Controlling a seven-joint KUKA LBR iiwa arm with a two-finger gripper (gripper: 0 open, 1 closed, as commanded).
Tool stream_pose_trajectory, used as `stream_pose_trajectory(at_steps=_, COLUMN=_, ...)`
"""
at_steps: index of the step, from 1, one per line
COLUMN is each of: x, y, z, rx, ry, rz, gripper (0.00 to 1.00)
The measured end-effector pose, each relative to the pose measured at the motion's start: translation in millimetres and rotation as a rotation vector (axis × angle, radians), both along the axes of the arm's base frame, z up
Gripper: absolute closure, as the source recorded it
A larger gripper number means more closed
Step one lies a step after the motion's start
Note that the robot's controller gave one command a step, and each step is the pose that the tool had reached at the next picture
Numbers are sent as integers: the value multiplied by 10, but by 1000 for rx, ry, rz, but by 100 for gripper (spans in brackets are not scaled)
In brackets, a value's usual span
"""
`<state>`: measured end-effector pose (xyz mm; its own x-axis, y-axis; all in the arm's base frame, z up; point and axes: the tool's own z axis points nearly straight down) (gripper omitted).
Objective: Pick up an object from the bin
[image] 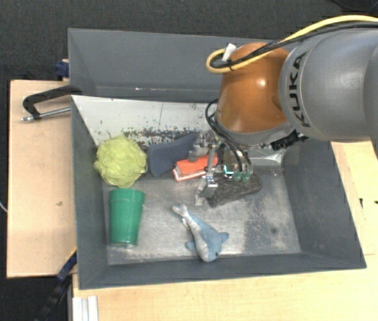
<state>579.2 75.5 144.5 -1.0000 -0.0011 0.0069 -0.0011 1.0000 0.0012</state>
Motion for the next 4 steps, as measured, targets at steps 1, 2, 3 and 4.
stream_pose_trajectory(at_steps=1, x=20, y=-3, z=42, rx=0, ry=-8, rz=-1, gripper=0)
stream_pose_trajectory(at_steps=2, x=50, y=-508, z=-442, rx=7, ry=-33, rz=88, gripper=0)
stream_pose_trajectory(at_steps=3, x=82, y=-582, z=-406, rx=-4, ry=-41, rz=85, gripper=0)
stream_pose_trajectory(at_steps=4, x=92, y=-1012, z=-384, rx=2, ry=-19, rz=216, gripper=0)
